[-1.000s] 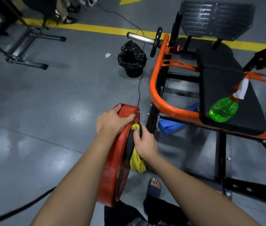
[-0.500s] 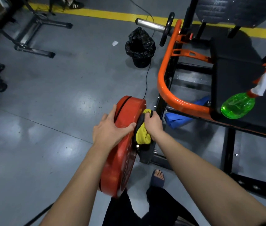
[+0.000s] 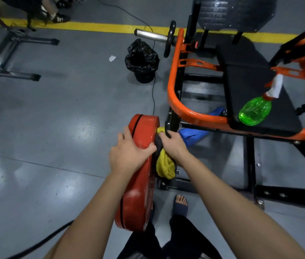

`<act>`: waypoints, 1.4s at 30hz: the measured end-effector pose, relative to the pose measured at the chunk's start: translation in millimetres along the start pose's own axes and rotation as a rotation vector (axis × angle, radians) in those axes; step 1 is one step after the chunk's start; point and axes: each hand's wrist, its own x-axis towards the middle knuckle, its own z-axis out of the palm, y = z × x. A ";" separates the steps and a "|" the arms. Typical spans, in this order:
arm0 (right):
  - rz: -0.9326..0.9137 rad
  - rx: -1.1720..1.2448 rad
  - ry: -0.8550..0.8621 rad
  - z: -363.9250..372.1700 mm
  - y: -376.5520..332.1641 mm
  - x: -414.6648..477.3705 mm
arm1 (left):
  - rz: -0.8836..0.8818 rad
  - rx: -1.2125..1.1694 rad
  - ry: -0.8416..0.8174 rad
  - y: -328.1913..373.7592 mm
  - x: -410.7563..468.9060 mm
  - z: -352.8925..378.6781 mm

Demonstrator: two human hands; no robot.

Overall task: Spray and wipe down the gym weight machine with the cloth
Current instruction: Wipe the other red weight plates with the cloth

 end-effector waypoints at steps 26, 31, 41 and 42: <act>-0.104 0.418 0.769 -171.7 -7.5 -223.4 | 0.876 -0.485 -0.365 177.1 -102.1 -1.6; -0.131 0.471 0.778 -228.8 3.3 -243.0 | 0.858 -0.544 -0.330 248.4 -125.2 3.4; -0.105 0.368 0.753 -346.7 49.0 -234.7 | 0.669 -0.853 -0.100 342.7 -116.9 48.5; -0.105 0.363 0.751 -353.2 49.6 -230.2 | 0.665 -0.827 -0.098 343.3 -111.8 51.5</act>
